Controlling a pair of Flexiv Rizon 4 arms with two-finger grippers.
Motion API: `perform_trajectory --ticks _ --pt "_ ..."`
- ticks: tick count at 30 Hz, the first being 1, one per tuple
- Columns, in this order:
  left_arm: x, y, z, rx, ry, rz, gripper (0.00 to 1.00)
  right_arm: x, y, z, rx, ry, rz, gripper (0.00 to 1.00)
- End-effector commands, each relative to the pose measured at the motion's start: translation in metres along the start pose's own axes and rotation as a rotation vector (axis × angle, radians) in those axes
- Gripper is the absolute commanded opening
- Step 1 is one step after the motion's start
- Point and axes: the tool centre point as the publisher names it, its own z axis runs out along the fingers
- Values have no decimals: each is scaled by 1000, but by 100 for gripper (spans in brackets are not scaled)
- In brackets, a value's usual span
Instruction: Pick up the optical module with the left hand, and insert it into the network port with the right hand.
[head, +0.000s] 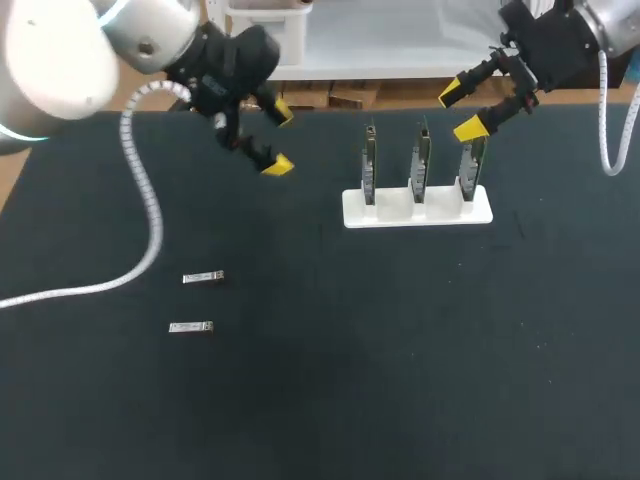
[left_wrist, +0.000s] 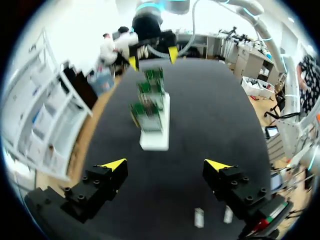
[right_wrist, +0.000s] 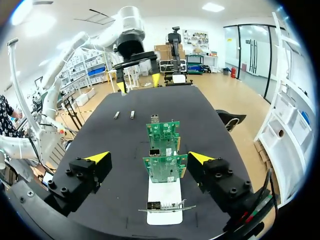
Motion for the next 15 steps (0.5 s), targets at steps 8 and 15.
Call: perform_trajectory --ticks 8,15 --pt "54 -96 -9 2 137 -180 100 0 0 0 0 0 0 100" --pt "69 -108 -1 23 179 -190 100 0 0 0 0 0 0 100"
